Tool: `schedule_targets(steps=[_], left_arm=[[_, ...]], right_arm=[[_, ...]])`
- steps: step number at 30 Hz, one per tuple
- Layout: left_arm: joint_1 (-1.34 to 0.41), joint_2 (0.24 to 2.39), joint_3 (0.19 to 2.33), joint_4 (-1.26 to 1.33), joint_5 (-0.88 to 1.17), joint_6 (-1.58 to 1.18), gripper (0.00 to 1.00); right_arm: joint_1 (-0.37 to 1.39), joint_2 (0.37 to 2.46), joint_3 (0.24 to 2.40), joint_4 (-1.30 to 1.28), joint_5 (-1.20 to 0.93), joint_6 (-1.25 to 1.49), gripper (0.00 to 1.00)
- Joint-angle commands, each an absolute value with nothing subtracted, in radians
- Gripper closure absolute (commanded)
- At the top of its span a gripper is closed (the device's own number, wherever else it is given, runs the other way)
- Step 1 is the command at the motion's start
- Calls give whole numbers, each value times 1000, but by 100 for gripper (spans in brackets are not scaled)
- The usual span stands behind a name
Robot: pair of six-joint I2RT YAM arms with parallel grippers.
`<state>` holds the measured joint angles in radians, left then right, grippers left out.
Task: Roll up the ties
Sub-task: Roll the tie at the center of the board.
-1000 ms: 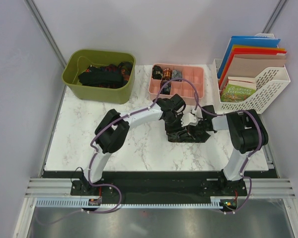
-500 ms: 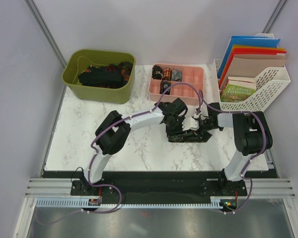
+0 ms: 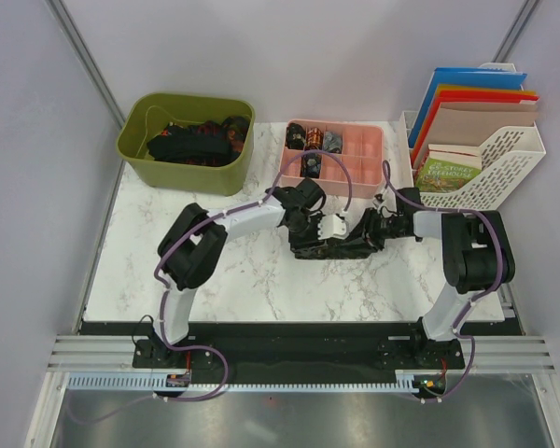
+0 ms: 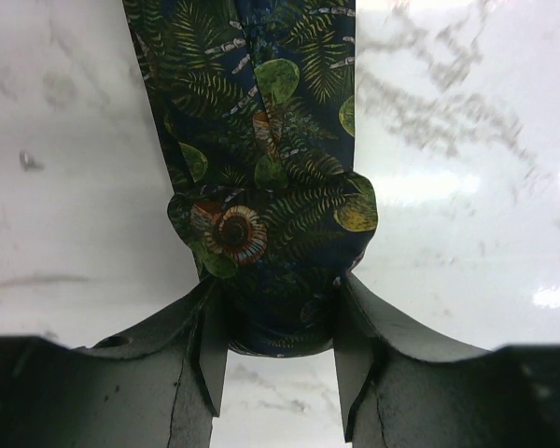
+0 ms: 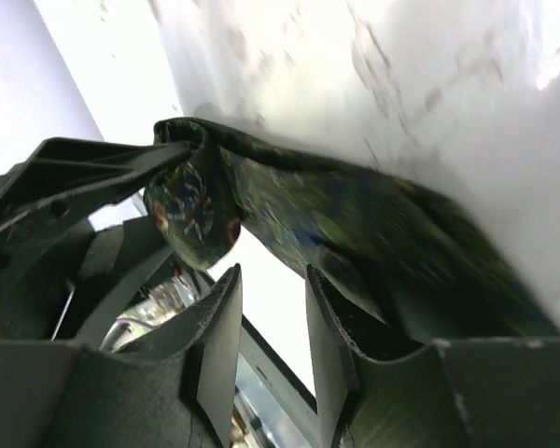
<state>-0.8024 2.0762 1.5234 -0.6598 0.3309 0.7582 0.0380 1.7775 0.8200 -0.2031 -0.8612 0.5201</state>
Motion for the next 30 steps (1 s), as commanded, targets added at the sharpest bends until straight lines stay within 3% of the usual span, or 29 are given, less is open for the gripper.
schedule_targets(steps=[1, 9, 30], left_arm=[[-756, 2125, 1396, -835, 212, 871, 71], [-721, 2128, 1399, -839, 304, 922, 69], [-689, 2152, 1440, -870, 345, 992, 66]], right_arm=[[75, 1763, 756, 136, -887, 759, 60], [215, 1792, 675, 576, -845, 1055, 61], [322, 1830, 689, 512, -805, 1023, 61]])
